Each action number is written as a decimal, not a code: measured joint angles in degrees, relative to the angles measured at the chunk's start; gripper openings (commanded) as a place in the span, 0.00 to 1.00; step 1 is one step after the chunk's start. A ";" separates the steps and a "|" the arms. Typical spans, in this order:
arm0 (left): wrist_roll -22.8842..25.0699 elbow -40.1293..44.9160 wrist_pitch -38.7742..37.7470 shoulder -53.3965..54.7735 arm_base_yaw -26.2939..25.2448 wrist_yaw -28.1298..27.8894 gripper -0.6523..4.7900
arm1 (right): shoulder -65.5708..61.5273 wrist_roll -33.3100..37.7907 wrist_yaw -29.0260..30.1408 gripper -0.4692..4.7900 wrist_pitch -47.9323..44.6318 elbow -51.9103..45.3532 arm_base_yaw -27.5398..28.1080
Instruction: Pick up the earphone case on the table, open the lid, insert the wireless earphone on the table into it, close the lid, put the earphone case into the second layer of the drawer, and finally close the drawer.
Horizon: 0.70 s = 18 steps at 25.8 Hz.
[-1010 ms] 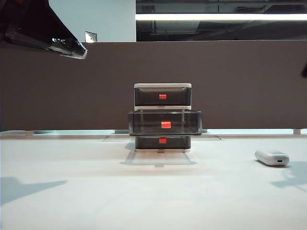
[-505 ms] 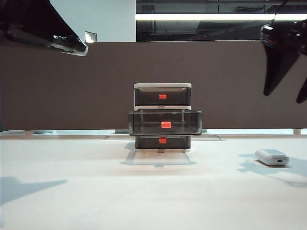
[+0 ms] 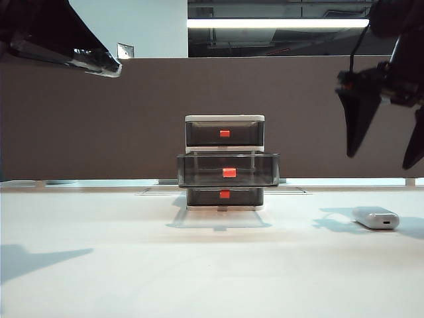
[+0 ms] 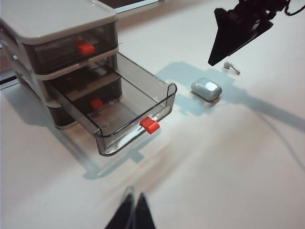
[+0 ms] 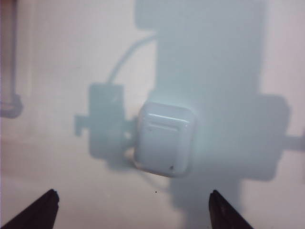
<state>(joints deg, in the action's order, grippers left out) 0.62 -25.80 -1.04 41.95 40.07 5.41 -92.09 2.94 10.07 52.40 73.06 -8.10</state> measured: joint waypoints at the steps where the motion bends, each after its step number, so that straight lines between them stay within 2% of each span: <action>1: 0.00 0.00 0.00 0.00 0.00 0.00 0.11 | -0.70 -0.04 -0.02 0.93 0.07 0.00 0.02; 18: 0.00 0.00 0.02 0.00 0.00 0.00 0.11 | -7.93 -1.77 -2.56 0.93 -4.61 0.00 0.00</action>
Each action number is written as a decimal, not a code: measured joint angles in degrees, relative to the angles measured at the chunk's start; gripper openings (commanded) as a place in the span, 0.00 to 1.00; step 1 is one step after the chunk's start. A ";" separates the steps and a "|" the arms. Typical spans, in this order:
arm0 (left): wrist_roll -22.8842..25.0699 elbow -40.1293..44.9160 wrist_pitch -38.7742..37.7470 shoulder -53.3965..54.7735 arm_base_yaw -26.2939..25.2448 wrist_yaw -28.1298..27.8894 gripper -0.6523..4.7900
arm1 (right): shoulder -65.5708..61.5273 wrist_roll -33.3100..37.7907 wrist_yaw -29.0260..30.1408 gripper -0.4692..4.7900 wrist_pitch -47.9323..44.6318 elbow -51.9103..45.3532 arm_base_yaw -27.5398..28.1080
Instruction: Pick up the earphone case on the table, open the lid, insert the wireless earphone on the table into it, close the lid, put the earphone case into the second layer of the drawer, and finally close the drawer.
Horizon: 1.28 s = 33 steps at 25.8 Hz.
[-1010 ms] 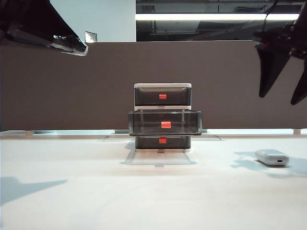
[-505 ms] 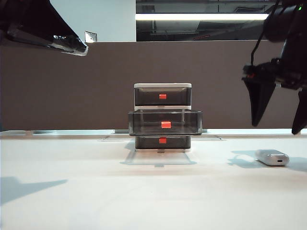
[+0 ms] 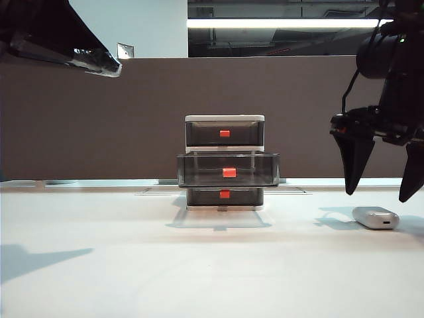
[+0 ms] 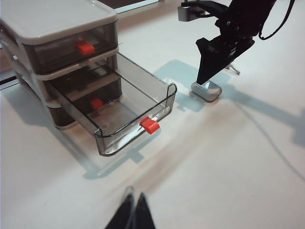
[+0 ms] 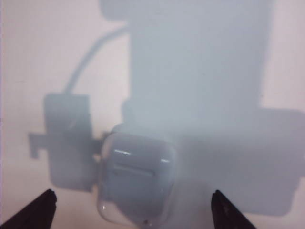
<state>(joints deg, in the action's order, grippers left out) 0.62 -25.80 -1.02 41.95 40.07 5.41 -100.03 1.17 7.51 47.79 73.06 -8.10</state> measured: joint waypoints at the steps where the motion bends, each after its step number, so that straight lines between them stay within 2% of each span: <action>1: 0.00 0.00 0.00 0.00 0.00 0.00 0.11 | -0.37 0.02 0.00 0.93 -0.04 0.00 0.00; 33: 0.00 0.00 0.17 0.00 0.00 0.02 0.11 | -3.04 3.41 -1.31 0.93 -2.86 0.00 -1.66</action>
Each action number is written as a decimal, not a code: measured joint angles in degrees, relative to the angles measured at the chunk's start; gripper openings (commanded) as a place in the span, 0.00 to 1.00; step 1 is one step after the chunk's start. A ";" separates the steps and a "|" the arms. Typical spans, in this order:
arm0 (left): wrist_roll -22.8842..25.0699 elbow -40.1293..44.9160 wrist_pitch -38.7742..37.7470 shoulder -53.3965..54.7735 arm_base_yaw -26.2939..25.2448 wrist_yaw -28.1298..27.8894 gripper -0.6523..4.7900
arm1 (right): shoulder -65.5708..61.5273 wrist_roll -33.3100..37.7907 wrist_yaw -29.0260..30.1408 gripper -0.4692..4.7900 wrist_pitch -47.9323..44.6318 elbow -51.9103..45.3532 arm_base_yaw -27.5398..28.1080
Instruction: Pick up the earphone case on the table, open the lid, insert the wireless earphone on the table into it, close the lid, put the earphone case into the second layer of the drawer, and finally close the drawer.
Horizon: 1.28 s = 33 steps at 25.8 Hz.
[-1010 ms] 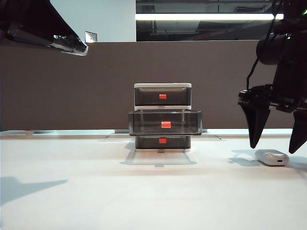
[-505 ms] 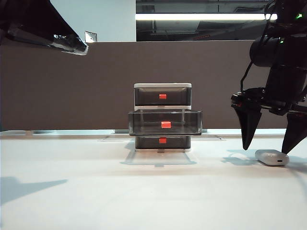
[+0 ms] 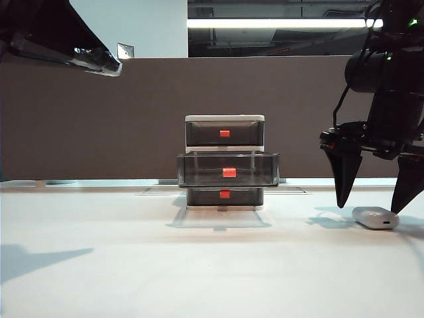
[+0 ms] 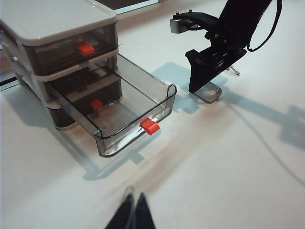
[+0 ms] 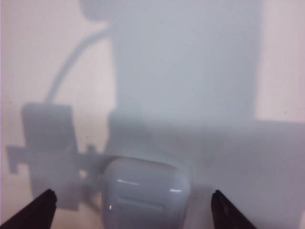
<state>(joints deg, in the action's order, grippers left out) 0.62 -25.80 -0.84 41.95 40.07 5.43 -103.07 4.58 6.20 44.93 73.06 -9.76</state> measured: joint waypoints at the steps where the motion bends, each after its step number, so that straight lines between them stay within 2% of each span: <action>1: 0.00 0.00 0.00 0.00 0.00 -0.02 0.11 | 0.00 0.00 0.00 0.93 0.00 0.00 -0.02; 27: 0.00 0.00 0.15 0.00 0.00 0.00 0.11 | -1.60 0.00 -0.07 0.92 1.01 0.02 -0.02; 29: 0.00 0.00 0.15 0.00 0.00 0.00 0.11 | -1.60 0.00 -0.07 0.86 1.01 0.02 -0.02; 30: 0.00 0.00 0.15 0.00 0.00 -0.02 0.11 | -1.60 0.04 -0.07 0.79 1.01 0.02 -0.02; 33: 0.00 0.00 0.15 0.00 0.00 -0.02 0.11 | -1.60 0.07 -0.07 0.69 1.01 0.02 -0.02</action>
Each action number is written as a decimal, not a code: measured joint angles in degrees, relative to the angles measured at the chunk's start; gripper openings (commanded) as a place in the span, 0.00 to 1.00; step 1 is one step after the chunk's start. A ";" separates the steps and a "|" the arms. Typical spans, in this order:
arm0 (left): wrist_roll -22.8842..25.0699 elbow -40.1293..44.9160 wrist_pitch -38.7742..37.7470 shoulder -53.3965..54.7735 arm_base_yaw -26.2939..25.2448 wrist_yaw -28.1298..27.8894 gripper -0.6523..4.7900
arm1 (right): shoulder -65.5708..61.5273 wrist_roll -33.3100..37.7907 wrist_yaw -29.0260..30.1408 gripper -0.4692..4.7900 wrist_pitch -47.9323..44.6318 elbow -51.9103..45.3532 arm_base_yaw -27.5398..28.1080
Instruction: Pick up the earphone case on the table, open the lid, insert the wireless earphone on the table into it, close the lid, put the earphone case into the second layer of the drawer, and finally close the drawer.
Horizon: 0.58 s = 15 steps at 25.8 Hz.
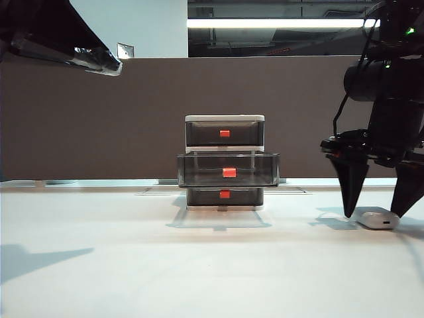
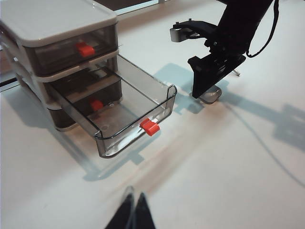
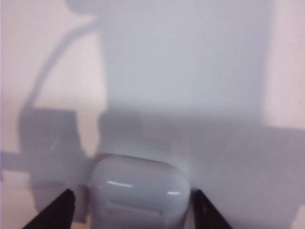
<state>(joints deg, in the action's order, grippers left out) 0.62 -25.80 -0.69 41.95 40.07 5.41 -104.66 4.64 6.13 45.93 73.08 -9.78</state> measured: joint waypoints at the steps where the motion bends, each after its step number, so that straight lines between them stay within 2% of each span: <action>1: 0.00 0.00 0.00 0.00 0.00 0.00 0.11 | 0.00 0.00 0.00 0.65 0.04 0.00 0.00; 6: 0.00 0.00 0.00 0.00 0.00 0.00 0.11 | 0.00 0.02 0.00 0.49 0.09 0.00 0.00; 7: 0.00 0.00 0.00 0.00 0.00 0.00 0.11 | 0.00 0.02 0.00 0.40 0.09 0.00 0.00; 8: 0.00 0.00 0.00 0.00 0.00 0.00 0.11 | 0.02 0.04 0.07 0.36 0.09 0.02 0.00; 15: 0.00 0.00 0.00 0.00 0.00 0.00 0.11 | 0.09 0.04 0.09 0.35 0.09 0.04 0.00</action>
<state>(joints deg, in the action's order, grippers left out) 0.62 -25.80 -0.69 41.95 40.07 5.41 -104.57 4.69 6.22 46.02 73.12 -9.78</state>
